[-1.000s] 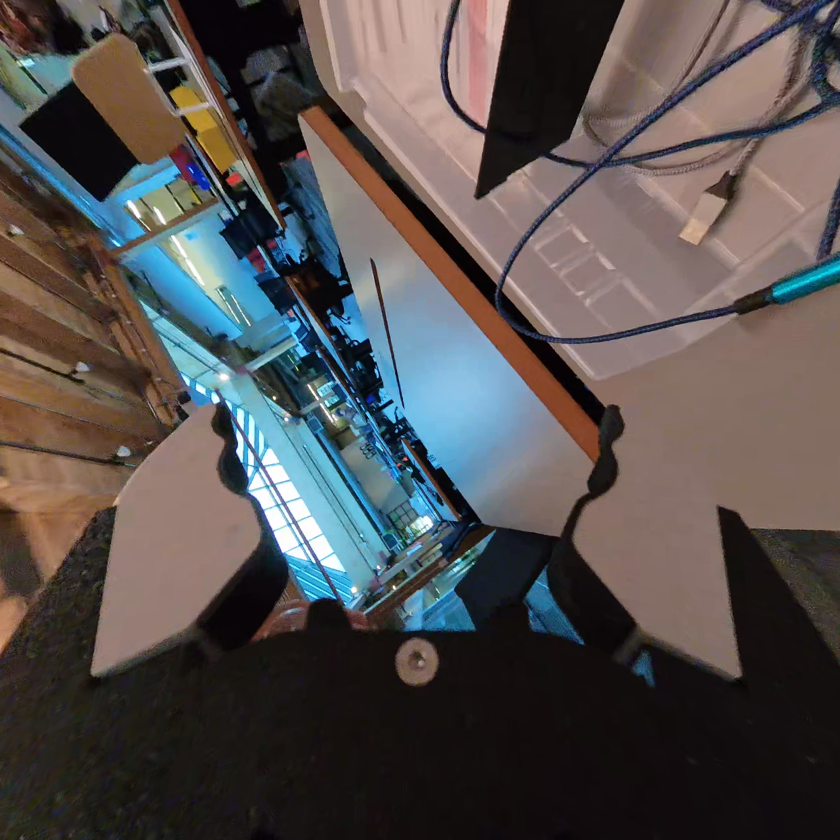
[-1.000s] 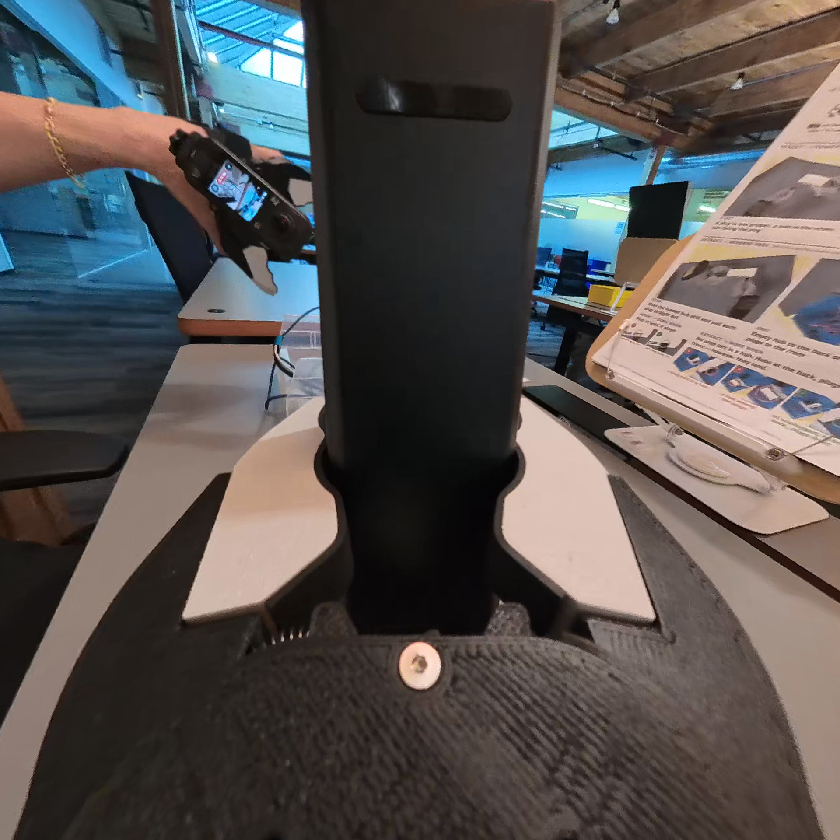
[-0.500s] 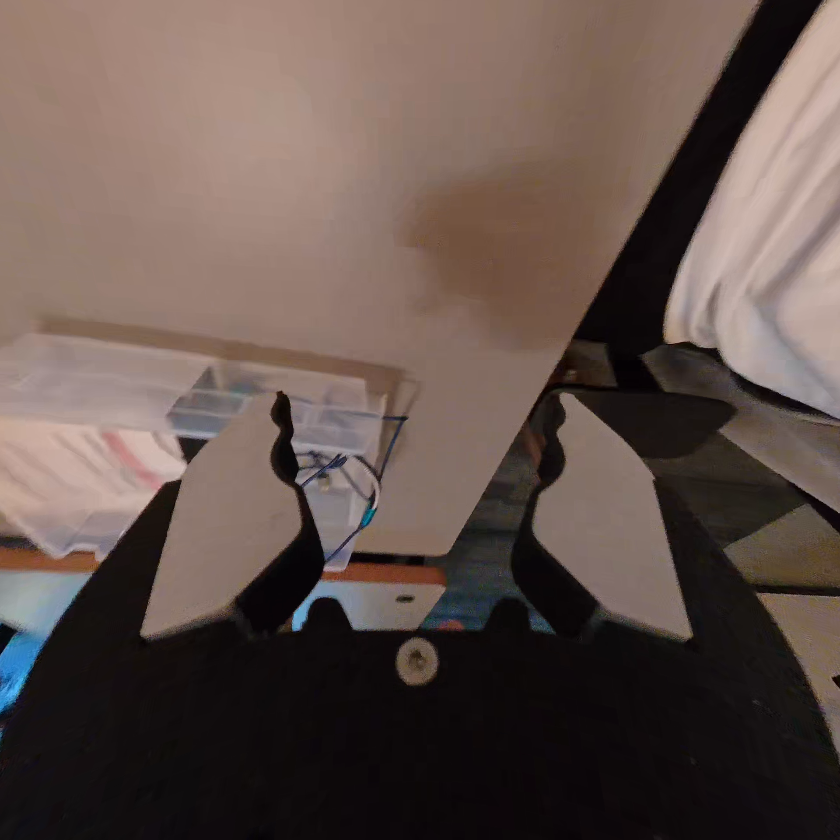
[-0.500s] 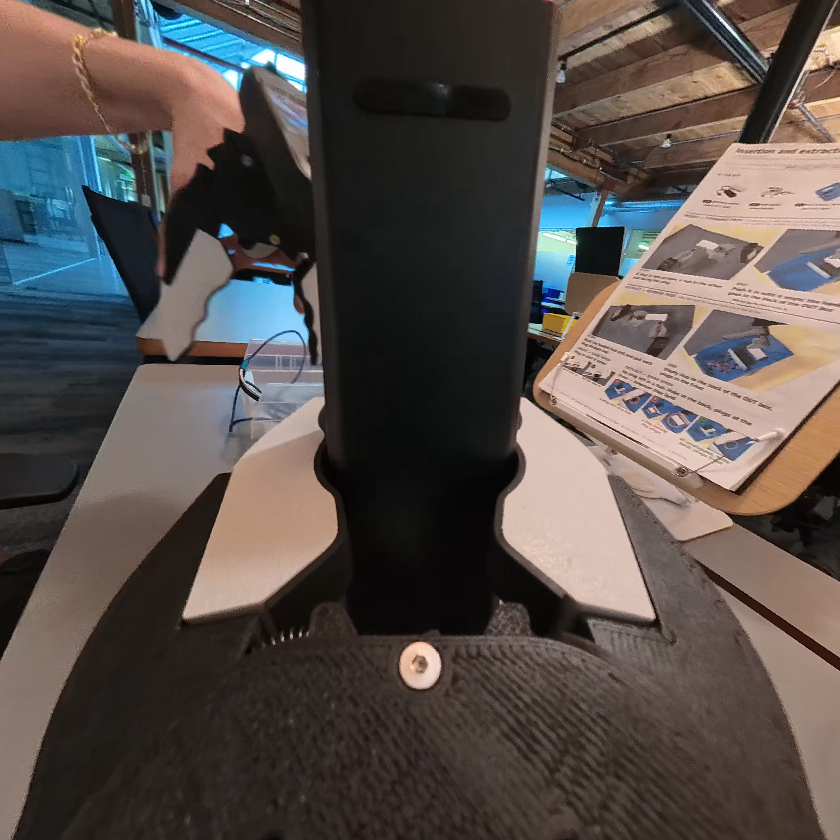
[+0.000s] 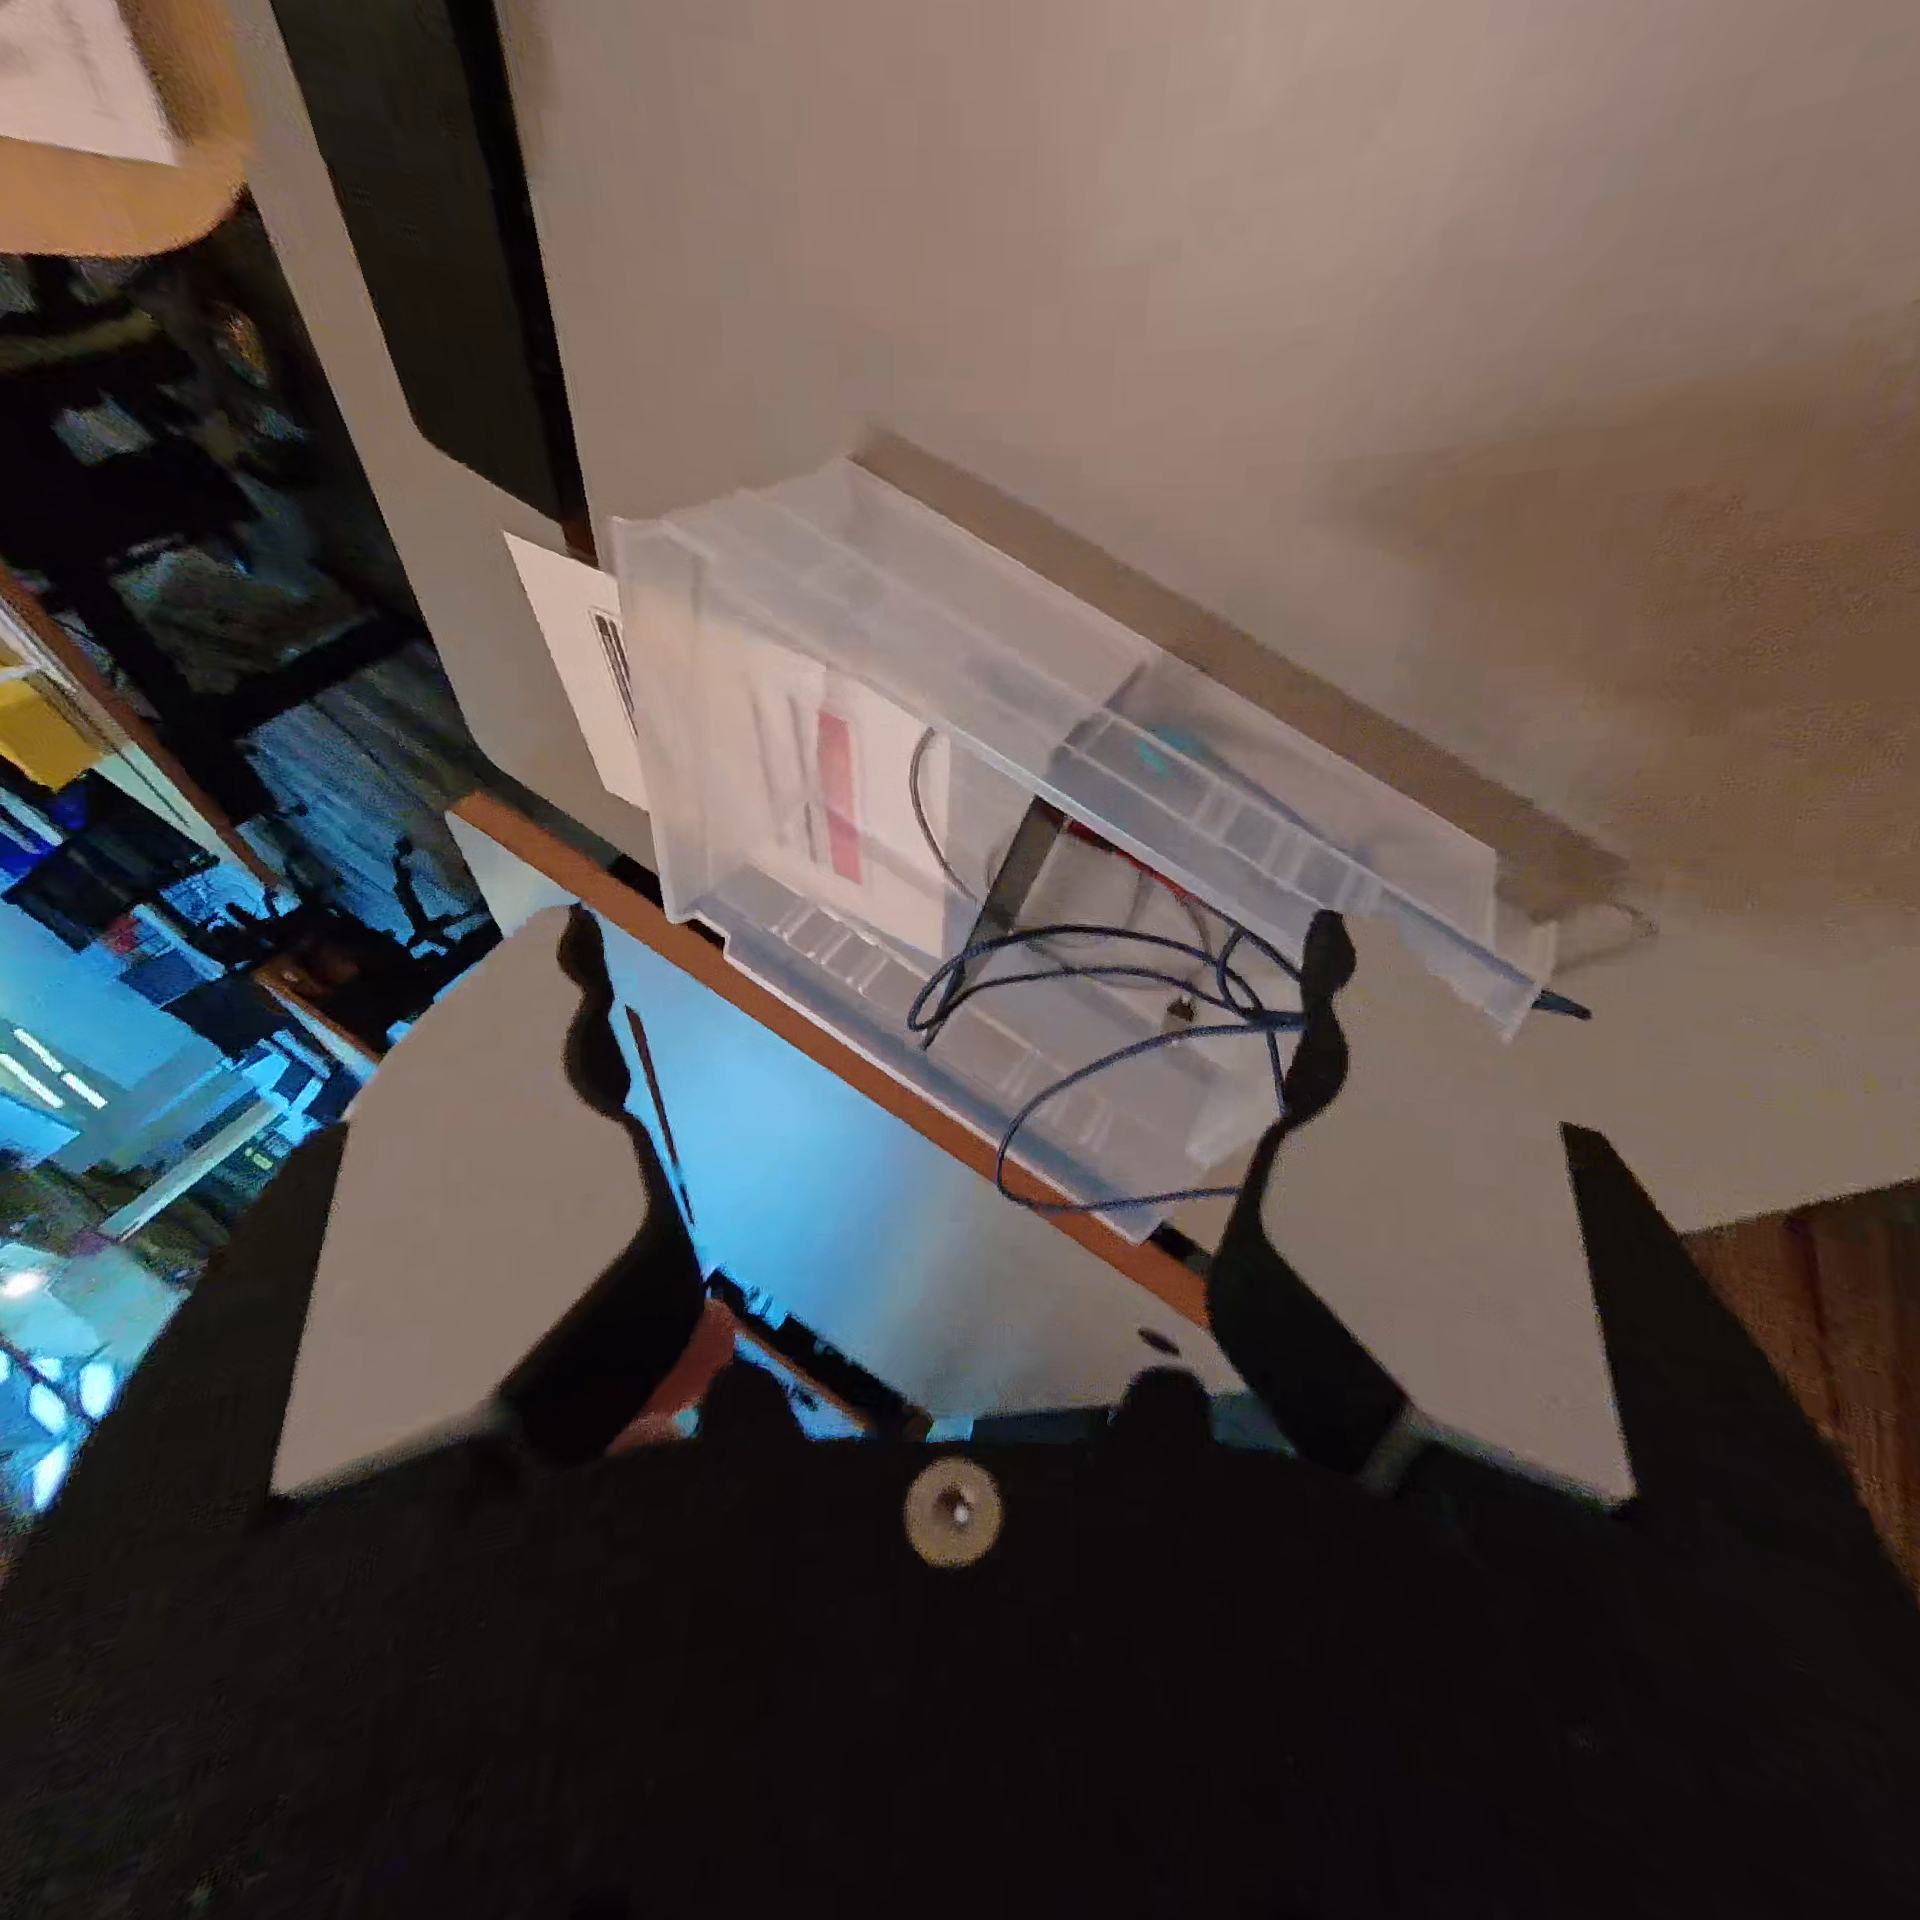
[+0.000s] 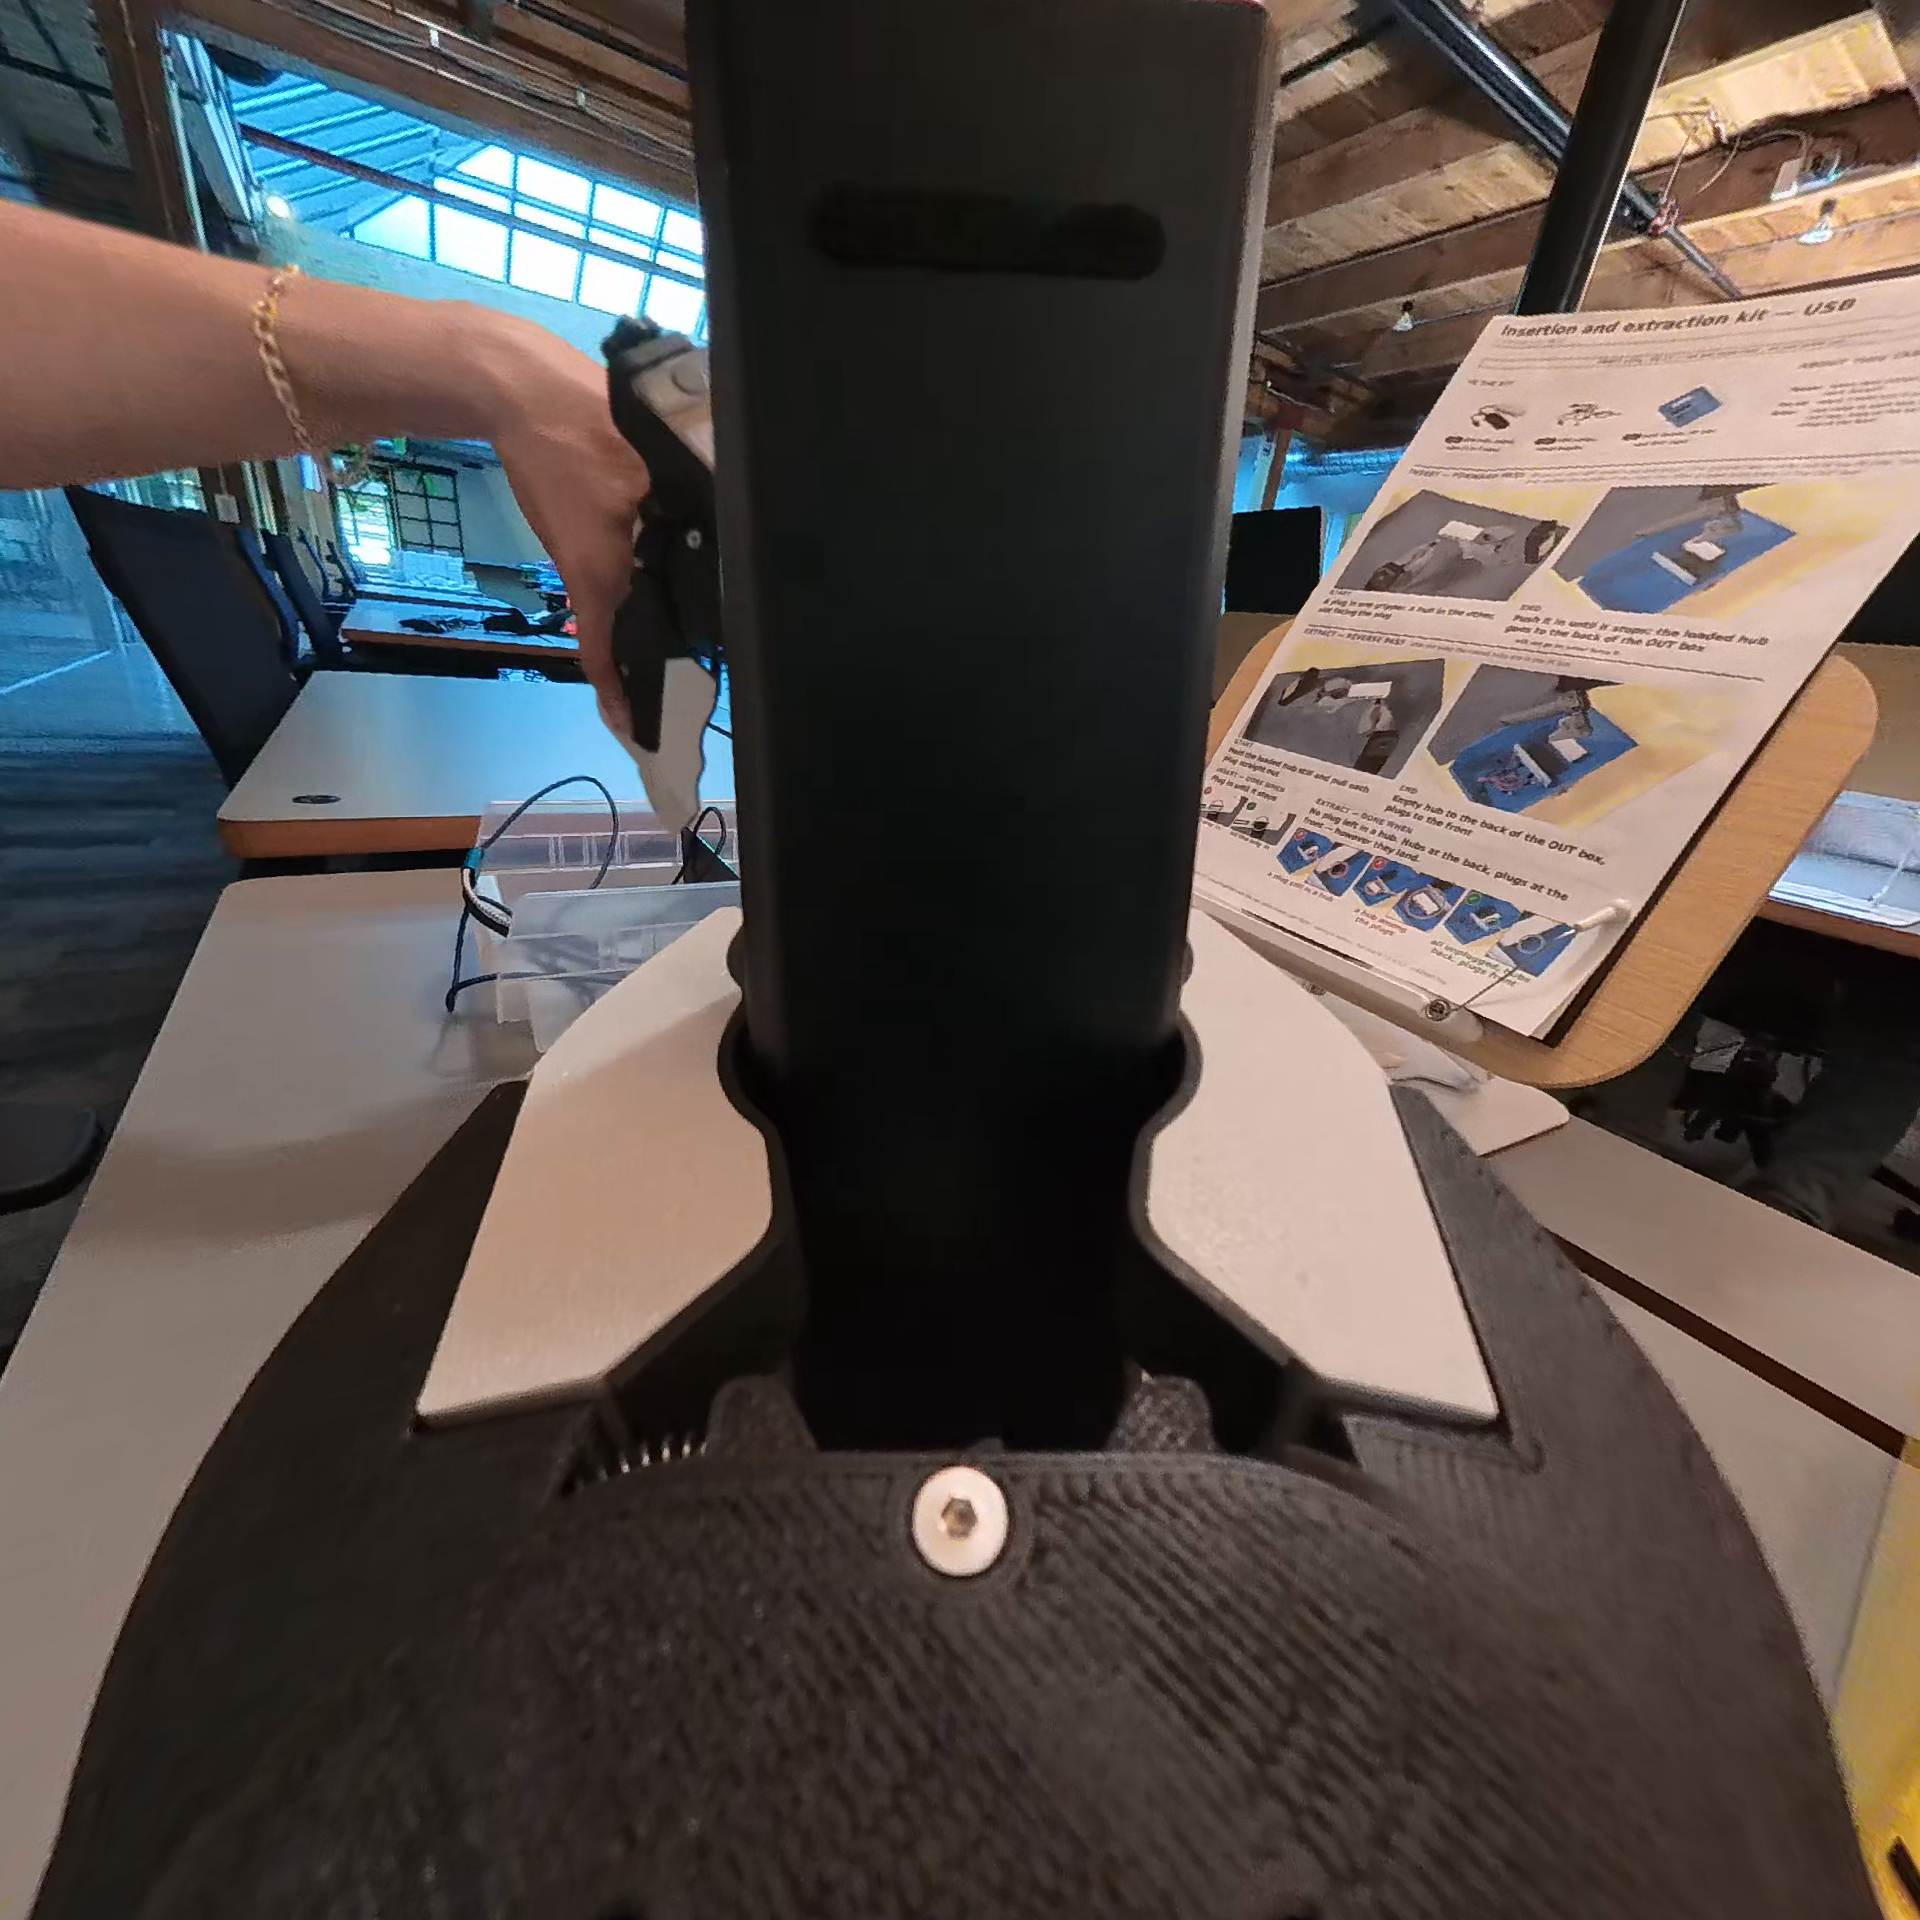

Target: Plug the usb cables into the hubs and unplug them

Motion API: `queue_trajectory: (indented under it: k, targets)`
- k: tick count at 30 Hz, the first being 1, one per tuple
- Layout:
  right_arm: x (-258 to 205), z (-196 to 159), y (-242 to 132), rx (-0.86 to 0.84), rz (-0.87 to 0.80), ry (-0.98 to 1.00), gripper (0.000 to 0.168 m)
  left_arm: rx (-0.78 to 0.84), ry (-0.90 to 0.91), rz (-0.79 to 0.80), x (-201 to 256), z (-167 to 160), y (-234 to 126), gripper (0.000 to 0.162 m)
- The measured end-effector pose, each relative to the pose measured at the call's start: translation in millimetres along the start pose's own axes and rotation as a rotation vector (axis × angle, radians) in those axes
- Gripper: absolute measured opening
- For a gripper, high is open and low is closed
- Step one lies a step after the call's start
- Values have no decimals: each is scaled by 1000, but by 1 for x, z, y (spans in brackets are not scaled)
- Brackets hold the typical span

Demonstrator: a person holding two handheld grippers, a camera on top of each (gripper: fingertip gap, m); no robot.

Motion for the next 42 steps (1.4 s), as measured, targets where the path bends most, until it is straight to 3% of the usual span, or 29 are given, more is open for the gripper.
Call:
queue_trajectory:
  k: [3, 5, 6, 9, 11, 13, 20, 24, 29, 30, 32, 35, 38, 42]
  targets:
    - [0, -2, 3, 3, 8, 14, 72, 249, -116, -35, -9, -8, -10, 111]
    - [-2, -3, 6, -2, 7, 15, 72, 439, -228, -78, -14, -22, -21, 86]
    - [-2, -4, 8, -8, 5, 13, 72, 525, -294, -103, -16, -32, -25, 81]
    - [-5, -8, 13, -35, 12, 3, 72, 777, -516, -161, -15, -65, -32, 97]
    - [-6, -11, 16, -55, 10, -3, 72, 896, -615, -184, -7, -91, -27, 80]
    - [-7, -13, 19, -72, 10, -7, 72, 886, -689, -219, 6, -115, -13, 75]
    - [-5, -18, 21, -103, 4, -16, 72, 501, -644, -487, 76, -163, 66, 78]
    - [-6, -21, 23, -106, 13, -1, 72, 446, -509, -490, 102, -160, 94, 77]
    - [-8, -26, 27, -141, 19, -25, 72, 383, -334, -324, 117, -136, 119, 73]
    - [-8, -26, 28, -145, 20, -28, 72, 348, -313, -291, 118, -132, 124, 66]
    - [-8, -29, 28, -176, 13, -49, 72, 284, -248, -237, 119, -129, 131, 12]
    - [-9, -30, 28, -203, 5, -89, 72, 357, -194, -127, 104, -138, 113, 3]
    - [-12, -23, 30, -94, 51, 3, 71, 483, -317, -44, 71, -156, 71, 3]
    - [-20, -10, 28, 59, 110, 27, 72, 558, -462, 195, 26, -195, 7, 3]
Point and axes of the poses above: each gripper's, where its closed fingertips meet, y out along the fingers, z out of its top, x = y × z across the jaws, the point moved 7 cm from there along -y, back along the fingers, and after that the axes turned 12 degrees about -x, right-handed, at the moved point
